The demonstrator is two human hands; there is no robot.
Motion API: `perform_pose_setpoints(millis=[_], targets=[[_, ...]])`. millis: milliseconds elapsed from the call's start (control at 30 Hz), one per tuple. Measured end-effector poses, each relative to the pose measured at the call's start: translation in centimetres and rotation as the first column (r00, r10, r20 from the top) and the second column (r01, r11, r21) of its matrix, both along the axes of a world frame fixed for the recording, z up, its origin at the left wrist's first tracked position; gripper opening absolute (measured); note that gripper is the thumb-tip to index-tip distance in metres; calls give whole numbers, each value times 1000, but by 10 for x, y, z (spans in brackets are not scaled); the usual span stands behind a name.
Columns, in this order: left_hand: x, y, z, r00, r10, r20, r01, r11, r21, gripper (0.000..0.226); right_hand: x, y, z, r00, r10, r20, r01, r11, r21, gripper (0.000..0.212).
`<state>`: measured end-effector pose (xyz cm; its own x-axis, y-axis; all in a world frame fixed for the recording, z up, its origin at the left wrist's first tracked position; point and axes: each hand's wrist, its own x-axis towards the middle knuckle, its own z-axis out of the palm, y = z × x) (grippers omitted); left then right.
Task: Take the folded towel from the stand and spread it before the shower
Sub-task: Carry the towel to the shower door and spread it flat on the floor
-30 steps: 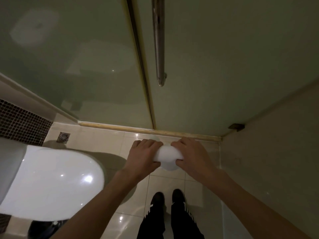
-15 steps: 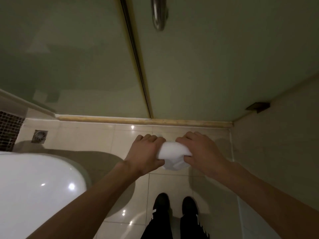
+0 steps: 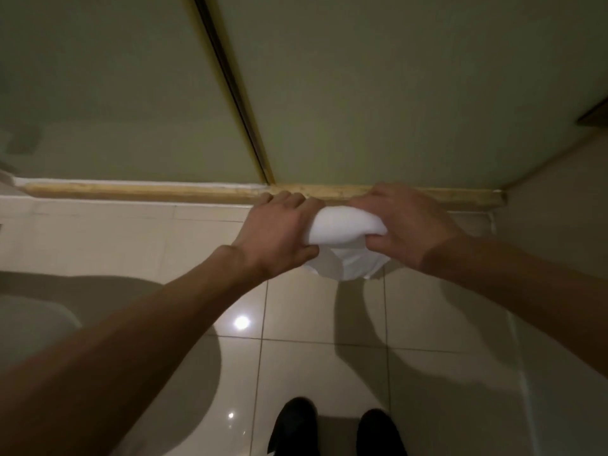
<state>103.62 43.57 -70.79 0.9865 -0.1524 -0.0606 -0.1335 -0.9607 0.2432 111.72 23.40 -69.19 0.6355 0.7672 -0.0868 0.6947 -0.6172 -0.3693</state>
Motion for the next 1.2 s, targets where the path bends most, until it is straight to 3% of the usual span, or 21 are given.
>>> perform_pose_setpoints(millis=[267, 533, 767, 900, 1033, 1200], targets=[[35, 8, -92, 975, 7, 220, -33, 993, 113, 49, 23, 9, -99, 957, -7, 291, -12, 998, 62, 56], [11, 12, -173, 950, -74, 305, 37, 992, 124, 52, 0, 6, -178, 914, 54, 402, -82, 995, 53, 63], [-24, 14, -213, 948, -223, 225, 176, 961, 211, 55, -43, -1, -221, 919, 149, 365, -153, 988, -20, 72], [-35, 12, -231, 957, -265, 115, 222, 930, 293, 79, -51, -4, -231, 886, 205, 416, -194, 979, -70, 65], [-45, 6, -242, 968, -247, -31, 240, 895, 375, 94, -64, -7, -242, 875, 250, 415, -188, 965, -184, 62], [-59, -1, -262, 978, -193, -83, 210, 909, 360, 91, -80, -13, -251, 919, 259, 296, -180, 946, -270, 73]])
